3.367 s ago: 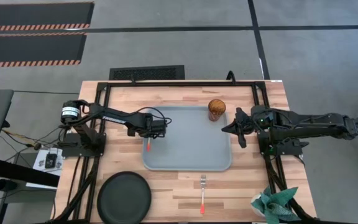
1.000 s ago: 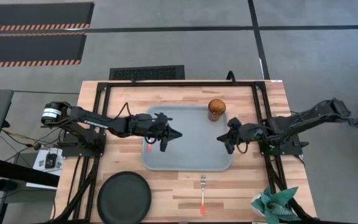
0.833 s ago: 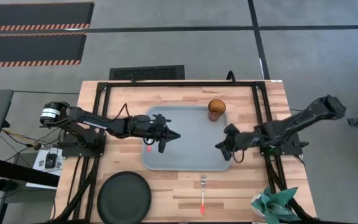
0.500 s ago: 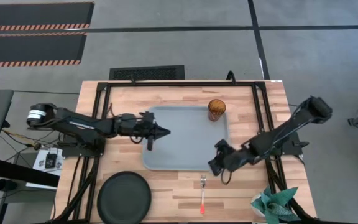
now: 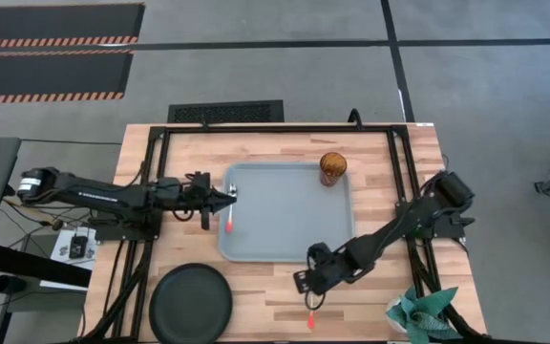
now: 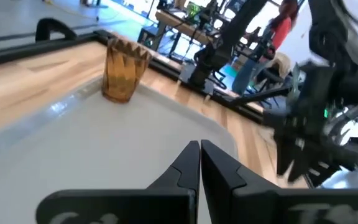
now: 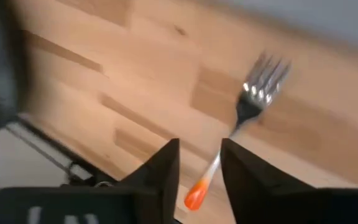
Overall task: Pick and place plate/cup/fork/spoon on tray
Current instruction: Put the orange fork on the gray serving tray to the right of the orange spoon
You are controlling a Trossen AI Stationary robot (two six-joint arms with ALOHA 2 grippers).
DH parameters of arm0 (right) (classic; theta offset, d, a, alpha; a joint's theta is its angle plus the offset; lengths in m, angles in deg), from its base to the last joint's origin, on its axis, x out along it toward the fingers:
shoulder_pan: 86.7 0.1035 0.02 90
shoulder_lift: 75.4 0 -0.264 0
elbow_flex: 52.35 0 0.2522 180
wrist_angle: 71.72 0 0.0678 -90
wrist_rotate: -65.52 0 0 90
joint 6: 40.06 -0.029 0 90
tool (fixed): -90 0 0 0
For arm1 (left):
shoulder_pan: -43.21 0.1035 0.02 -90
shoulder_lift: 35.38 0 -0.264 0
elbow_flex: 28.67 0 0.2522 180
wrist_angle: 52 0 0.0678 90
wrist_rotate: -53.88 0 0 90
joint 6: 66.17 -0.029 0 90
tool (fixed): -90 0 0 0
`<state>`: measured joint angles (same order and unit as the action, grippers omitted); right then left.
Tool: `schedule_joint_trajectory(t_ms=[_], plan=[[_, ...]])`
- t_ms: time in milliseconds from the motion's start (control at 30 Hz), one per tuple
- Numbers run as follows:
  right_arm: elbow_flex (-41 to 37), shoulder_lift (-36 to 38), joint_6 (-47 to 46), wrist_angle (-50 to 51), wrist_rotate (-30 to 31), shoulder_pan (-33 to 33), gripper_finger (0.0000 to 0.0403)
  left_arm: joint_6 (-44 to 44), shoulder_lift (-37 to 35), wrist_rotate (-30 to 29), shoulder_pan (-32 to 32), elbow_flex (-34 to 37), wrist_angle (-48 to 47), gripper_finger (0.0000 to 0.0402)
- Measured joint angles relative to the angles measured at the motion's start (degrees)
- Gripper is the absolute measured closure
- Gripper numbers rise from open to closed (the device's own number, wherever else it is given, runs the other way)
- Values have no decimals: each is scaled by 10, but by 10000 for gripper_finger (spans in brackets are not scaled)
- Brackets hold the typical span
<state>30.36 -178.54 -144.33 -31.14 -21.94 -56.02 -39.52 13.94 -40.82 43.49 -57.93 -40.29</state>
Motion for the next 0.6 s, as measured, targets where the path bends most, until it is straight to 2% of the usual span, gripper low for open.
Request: schedule_joint_trajectory(t_ms=[133, 300, 433, 600], plan=[[43, -58, -43, 23, -49, 3, 227, -17, -26, -2, 0, -1, -26, 401], [74, -103, -82, 48, -58, 13, 219, -21, -47, 6, 0, -1, -60, 401], [76, -118, -103, 47, -52, 13, 237, -21, -56, 12, 0, -1, -82, 401], [76, -124, -108, 50, -41, 11, 283, -21, -59, 13, 0, -1, -88, 401]])
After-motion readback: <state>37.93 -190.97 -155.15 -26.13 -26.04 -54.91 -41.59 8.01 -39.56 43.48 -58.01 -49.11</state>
